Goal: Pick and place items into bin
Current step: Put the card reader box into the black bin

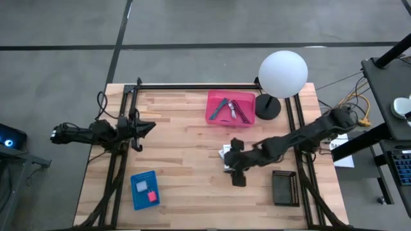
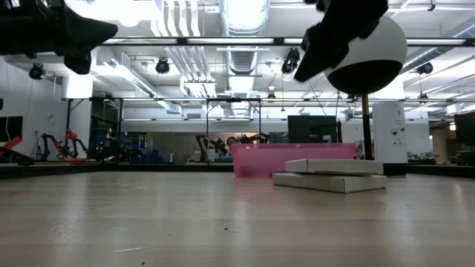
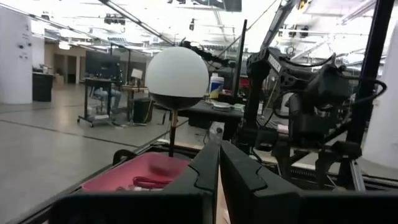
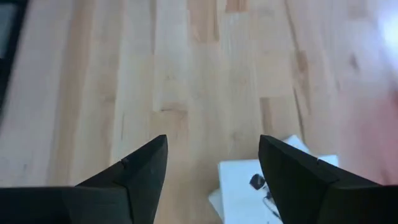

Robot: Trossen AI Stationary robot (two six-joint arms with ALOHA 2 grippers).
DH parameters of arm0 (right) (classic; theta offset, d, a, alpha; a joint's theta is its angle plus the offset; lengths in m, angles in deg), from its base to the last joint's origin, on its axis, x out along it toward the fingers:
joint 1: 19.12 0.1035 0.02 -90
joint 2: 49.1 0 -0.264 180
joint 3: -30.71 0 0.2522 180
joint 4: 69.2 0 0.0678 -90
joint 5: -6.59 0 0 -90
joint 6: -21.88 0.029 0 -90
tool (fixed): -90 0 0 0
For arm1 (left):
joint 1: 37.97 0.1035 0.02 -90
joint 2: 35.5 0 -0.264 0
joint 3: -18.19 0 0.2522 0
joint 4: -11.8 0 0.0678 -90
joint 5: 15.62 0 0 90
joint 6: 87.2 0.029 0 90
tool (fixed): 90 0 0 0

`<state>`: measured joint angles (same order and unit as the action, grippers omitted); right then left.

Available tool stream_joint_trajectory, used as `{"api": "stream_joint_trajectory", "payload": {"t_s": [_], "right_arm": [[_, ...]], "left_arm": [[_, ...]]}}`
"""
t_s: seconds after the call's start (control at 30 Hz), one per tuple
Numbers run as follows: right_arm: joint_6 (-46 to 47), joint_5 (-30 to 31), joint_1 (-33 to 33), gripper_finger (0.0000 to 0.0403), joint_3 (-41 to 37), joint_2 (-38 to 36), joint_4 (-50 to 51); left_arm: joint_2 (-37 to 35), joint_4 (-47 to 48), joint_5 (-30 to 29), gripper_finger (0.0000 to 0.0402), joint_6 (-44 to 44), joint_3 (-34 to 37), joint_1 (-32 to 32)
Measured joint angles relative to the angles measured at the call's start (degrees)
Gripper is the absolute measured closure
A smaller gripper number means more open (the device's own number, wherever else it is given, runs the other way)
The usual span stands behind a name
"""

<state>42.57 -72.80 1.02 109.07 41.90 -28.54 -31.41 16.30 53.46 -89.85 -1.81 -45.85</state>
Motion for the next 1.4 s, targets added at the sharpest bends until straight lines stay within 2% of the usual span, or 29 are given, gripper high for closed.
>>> {"api": "stream_joint_trajectory", "payload": {"t_s": [0.2, 0.33, 0.5, 0.67, 1.07, 1.2, 1.4], "right_arm": [[2.1, 1.3, 0.0, 0.0146, 5.8, 8.7, 4.1], [5.4, 4.3, 0.1, 0.0127, 9.0, 13.8, 11.4], [8.6, 3.2, 0.1, 0.011, 11.8, 17.0, 14.6], [9.7, 6.2, 0.3, 0.0112, 12.8, 17.9, 14.9], [9.2, 5.6, 0.2, 0.0131, 11.8, 17.9, 12.7], [4.5, 6.1, 0.8, 0.0134, 12.0, 17.9, 12.2], [1.7, 15.5, 4.7, 0.0132, 11.8, 17.9, 12.1]], "left_arm": [[0.6, 0.0, 1.0, 0.0402, 0.0, 0.0, 0.0], [0.7, 0.0, 1.6, 0.0402, 0.0, 0.0, 0.0], [0.7, 0.8, 1.7, 0.0402, 0.0, 0.0, 0.0], [0.7, 1.1, 1.8, 0.0402, 0.0, 0.0, 0.0], [0.8, 1.3, 2.0, 0.0402, 0.0, 0.0, 0.0], [0.8, 1.8, 2.0, 0.0402, 0.0, 0.0, 0.0], [0.8, 2.8, 2.3, 0.0402, 0.0, 0.0, 0.0]]}}
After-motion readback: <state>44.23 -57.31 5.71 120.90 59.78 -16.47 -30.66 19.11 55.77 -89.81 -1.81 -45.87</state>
